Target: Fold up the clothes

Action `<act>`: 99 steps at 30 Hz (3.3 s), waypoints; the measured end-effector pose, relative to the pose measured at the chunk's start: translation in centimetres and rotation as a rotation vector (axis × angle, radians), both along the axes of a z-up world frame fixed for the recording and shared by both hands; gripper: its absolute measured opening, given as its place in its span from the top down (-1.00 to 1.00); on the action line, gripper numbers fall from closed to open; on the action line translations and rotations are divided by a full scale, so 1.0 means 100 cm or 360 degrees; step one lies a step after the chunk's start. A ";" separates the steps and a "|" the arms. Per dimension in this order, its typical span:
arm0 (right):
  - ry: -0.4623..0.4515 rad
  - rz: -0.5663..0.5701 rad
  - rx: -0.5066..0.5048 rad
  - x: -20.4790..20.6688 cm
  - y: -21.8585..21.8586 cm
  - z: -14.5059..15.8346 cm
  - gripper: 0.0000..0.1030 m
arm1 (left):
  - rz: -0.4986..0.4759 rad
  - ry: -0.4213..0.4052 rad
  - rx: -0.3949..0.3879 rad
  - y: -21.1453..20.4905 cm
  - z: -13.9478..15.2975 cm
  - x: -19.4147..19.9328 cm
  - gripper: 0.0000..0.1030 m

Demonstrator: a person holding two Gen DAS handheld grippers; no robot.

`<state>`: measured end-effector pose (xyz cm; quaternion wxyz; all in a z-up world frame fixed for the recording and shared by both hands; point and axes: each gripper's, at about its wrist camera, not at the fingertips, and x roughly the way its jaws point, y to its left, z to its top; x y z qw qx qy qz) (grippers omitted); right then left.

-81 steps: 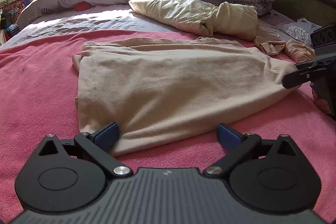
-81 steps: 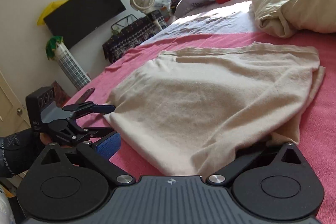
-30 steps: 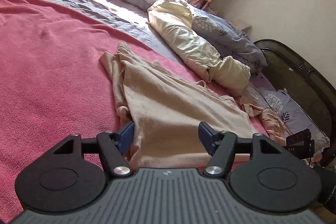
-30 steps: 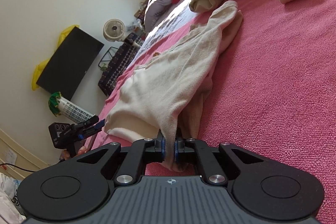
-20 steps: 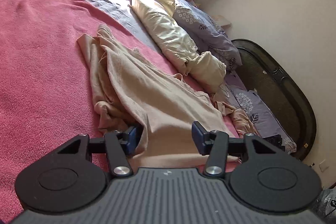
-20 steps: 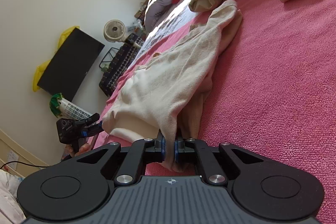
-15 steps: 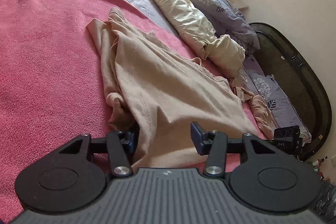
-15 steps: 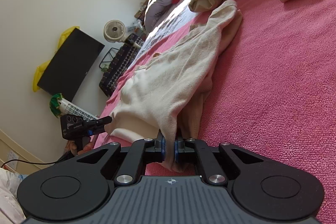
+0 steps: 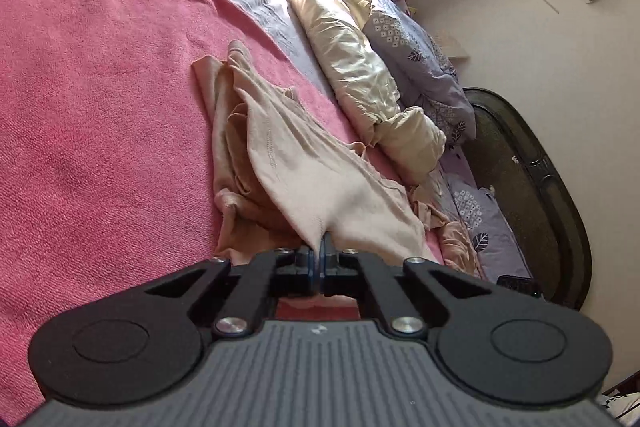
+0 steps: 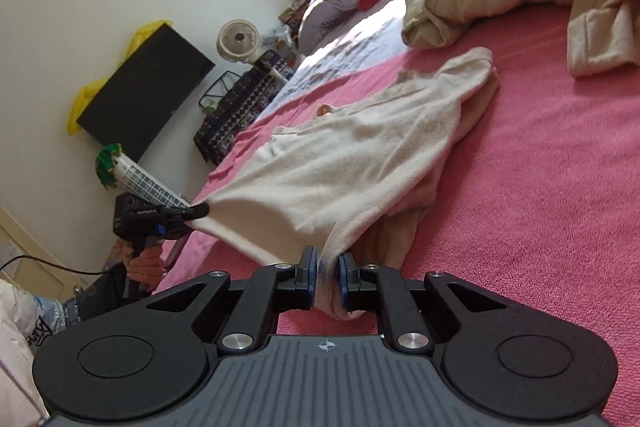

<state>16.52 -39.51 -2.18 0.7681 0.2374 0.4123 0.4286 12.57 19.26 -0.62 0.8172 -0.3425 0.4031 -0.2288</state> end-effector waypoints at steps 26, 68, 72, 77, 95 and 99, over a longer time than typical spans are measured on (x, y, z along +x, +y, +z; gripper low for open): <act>-0.0775 -0.0044 -0.1137 -0.014 0.186 0.009 -0.44 | 0.0096 -0.0519 0.1745 -0.156 -0.002 0.012 -0.67; -0.0459 -0.0083 -0.1056 0.145 0.396 0.058 0.04 | 0.0213 -0.0480 0.1024 -0.138 -0.008 -0.054 -0.76; -0.0373 0.0152 -0.1139 0.136 0.429 0.042 0.24 | 0.0219 -0.0487 0.1033 -0.141 -0.008 -0.058 -0.76; -0.0305 -0.0184 -0.1144 0.182 0.459 0.025 -0.11 | 0.0225 -0.0486 0.1027 -0.141 -0.007 -0.060 -0.76; -0.0427 -0.0310 -0.1292 0.024 0.185 0.015 -0.94 | 0.0312 -0.0462 0.0836 -0.112 0.002 -0.067 -0.77; -0.0218 -0.0905 -0.1218 -0.013 0.083 0.023 -0.94 | 0.0565 -0.0317 0.1079 -0.080 0.009 -0.080 -0.82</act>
